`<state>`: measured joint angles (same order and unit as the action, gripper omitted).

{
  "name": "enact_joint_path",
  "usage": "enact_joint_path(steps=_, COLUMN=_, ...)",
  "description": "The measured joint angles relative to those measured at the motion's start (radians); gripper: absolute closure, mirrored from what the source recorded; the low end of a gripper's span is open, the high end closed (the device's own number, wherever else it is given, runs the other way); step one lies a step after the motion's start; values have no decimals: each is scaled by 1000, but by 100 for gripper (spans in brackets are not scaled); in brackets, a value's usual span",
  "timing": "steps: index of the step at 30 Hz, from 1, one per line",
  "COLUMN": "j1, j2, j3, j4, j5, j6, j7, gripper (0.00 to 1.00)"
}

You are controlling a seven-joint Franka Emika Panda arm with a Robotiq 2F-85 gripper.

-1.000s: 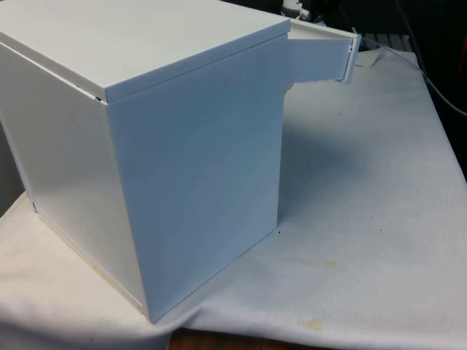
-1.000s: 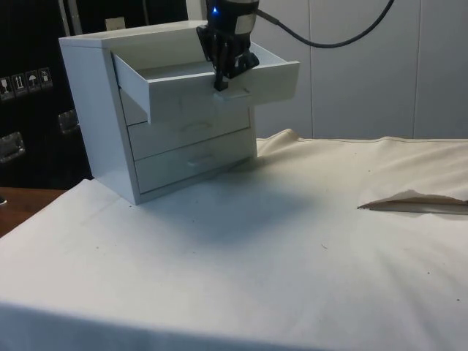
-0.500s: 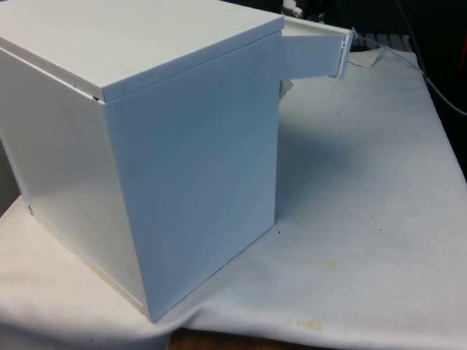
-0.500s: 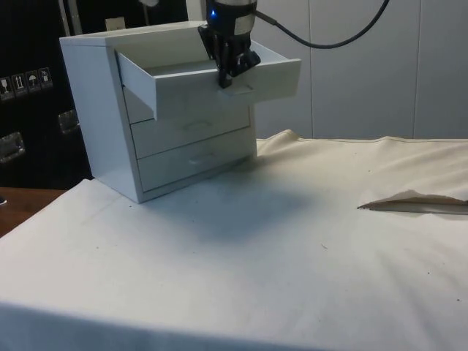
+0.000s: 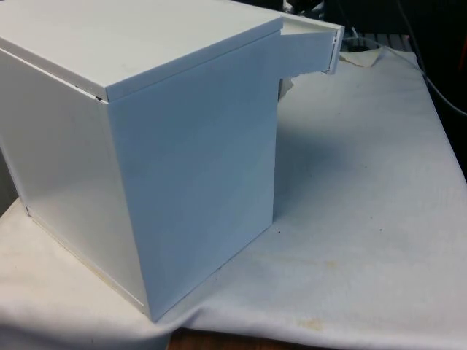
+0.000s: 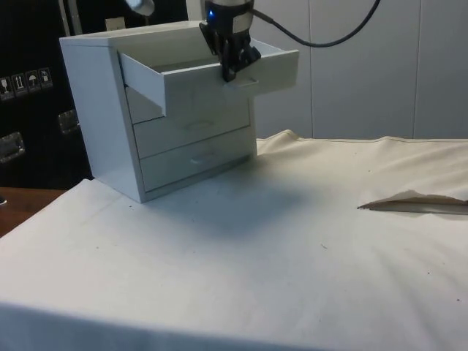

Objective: Open the drawer, then close it.

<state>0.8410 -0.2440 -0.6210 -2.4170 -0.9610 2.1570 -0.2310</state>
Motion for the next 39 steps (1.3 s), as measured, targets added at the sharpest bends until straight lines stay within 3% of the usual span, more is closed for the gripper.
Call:
enact_joint_path(steps=28, j1=0, j2=116, j3=21, j4=155, j5=0, j6=-146, j7=-3, gripper=100)
enact_joint_path(steps=39, j1=-10, j2=166, j3=-24, j4=201, j5=-2, j6=-108, j7=-8, gripper=100)
